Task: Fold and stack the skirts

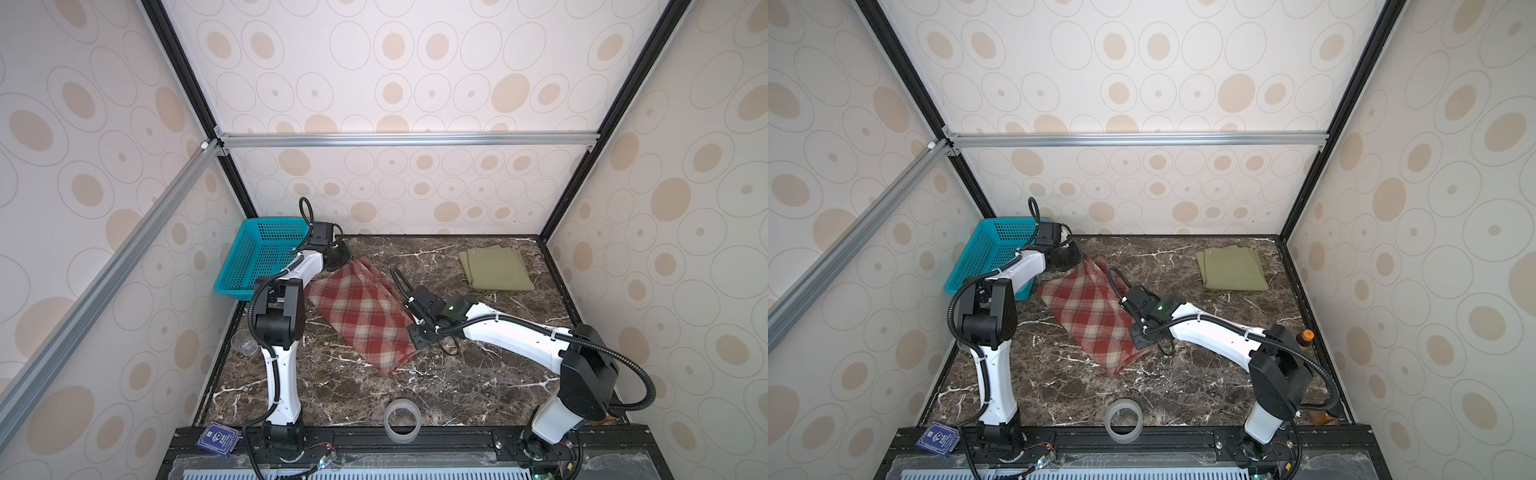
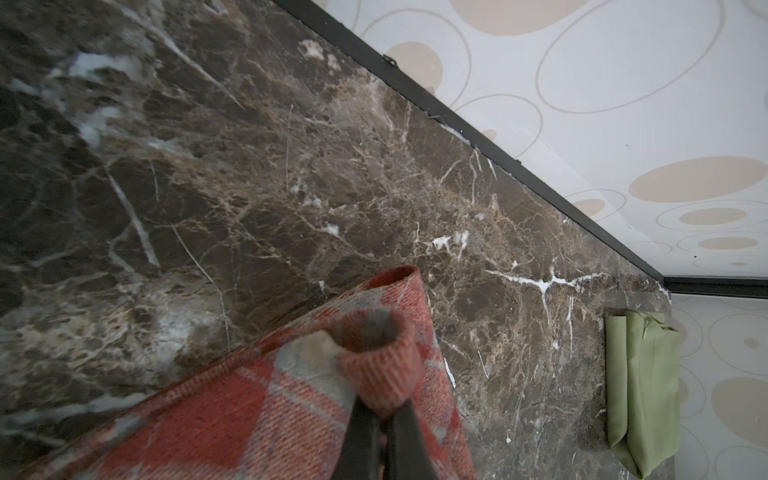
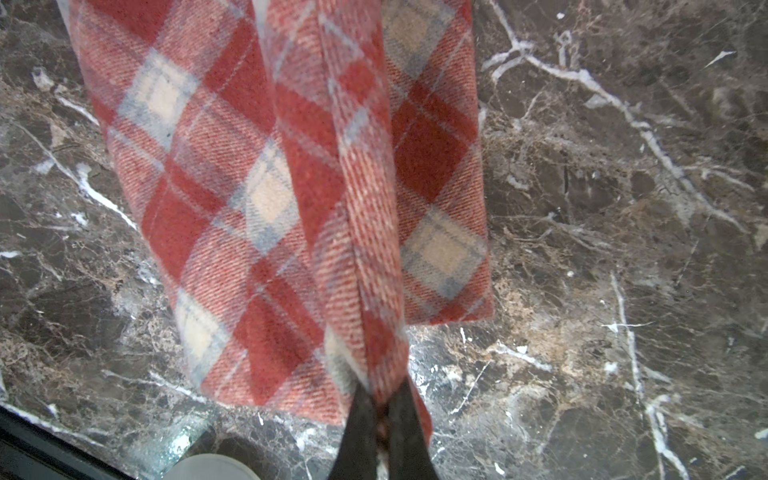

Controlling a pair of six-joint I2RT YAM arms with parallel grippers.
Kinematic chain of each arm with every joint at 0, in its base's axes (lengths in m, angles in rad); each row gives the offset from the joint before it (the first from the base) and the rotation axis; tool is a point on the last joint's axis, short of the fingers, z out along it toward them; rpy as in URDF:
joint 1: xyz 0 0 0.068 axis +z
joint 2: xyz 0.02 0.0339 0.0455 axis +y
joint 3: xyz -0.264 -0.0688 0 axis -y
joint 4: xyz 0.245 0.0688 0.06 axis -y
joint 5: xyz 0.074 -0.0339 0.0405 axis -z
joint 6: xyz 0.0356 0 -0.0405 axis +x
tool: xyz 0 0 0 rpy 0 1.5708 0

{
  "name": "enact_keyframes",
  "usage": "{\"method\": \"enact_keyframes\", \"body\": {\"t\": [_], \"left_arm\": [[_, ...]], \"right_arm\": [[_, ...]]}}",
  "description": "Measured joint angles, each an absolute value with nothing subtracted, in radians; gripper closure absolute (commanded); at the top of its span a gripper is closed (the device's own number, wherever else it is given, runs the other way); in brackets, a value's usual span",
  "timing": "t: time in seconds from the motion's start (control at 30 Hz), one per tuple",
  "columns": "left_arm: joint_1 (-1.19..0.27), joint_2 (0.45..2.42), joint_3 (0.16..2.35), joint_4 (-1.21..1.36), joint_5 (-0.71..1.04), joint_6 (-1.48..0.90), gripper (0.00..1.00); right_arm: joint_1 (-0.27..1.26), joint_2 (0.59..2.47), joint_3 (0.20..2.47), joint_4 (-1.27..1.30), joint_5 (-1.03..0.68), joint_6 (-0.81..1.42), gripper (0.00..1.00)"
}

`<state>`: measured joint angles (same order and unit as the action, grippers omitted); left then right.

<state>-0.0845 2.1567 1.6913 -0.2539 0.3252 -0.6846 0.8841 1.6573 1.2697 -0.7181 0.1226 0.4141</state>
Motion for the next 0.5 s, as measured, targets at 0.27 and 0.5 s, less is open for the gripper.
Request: {"method": "enact_keyframes", "body": {"t": [0.27, 0.5], "left_arm": [[-0.085, 2.157, 1.692, -0.244, 0.316, -0.693, 1.00], [-0.084, 2.164, 1.708, -0.243, 0.308, -0.693, 1.00]], "right_arm": [[0.883, 1.680, 1.280, -0.726, 0.173, 0.393, 1.00], [0.881, 1.707, 1.302, -0.736, 0.200, 0.375, 1.00]]}}
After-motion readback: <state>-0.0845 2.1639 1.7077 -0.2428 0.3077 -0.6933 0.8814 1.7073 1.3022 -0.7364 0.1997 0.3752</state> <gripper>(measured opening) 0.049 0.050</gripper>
